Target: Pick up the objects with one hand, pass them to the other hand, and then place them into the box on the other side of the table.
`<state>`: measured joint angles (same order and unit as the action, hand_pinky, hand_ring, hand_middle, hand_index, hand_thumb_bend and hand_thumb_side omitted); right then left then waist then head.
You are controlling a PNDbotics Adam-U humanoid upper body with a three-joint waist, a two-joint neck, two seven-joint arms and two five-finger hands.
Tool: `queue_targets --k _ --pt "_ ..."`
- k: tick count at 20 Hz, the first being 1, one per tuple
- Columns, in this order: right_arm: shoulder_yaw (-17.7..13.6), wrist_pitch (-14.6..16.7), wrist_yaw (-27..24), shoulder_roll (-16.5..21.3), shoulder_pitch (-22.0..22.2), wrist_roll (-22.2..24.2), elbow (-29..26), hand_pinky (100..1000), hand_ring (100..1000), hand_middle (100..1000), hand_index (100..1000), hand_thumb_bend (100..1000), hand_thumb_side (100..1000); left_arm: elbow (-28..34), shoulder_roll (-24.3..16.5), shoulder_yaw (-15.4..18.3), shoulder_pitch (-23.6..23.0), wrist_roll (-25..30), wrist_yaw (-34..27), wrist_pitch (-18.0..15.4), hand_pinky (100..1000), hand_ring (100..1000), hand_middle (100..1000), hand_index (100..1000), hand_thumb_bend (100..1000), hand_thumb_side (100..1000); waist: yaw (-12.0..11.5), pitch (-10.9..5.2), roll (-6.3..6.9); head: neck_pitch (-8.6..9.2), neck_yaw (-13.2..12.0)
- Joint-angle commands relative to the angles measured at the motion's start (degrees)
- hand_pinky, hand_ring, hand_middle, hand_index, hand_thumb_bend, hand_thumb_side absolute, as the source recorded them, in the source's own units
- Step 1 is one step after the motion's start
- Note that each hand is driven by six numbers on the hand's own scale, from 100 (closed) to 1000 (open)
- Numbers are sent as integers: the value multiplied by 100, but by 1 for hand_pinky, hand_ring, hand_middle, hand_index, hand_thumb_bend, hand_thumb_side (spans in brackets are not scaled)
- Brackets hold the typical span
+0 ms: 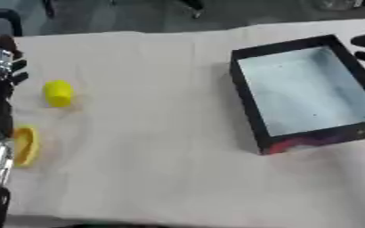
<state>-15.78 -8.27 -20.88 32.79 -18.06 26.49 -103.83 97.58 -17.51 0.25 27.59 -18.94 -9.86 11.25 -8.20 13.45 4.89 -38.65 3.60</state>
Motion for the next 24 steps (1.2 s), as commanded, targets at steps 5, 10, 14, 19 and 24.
queue_targets --k 5,10,14,19,24 --pt "-58 51 96 245 22 15 -84 1000 1000 779 1000 123 387 -112 -1078 -8 659 158 414 245 847 809 722 761 339 558 -10 14 105 118 -212" --pt "-61 67 154 258 51 30 -93 1000 1000 780 1000 124 390 -607 -1843 -131 1141 515 615 477 851 826 737 775 364 532 -29 47 142 181 -414" --pt "-62 70 105 275 62 -12 -78 1000 1000 811 1000 158 397 -1137 -2295 -263 1449 892 770 584 862 854 759 797 390 523 -35 41 165 124 -523" --pt "-44 272 -115 399 46 -58 -66 1000 1000 857 1000 153 408 -1896 -2642 -379 1803 1653 1226 613 877 880 781 826 434 499 -20 -2 156 49 -592" --pt "-23 420 -225 506 32 -65 -57 1000 1000 853 1000 167 391 -2652 -2904 -516 2185 3015 1921 347 897 907 807 865 545 421 -18 -1 151 38 -607"
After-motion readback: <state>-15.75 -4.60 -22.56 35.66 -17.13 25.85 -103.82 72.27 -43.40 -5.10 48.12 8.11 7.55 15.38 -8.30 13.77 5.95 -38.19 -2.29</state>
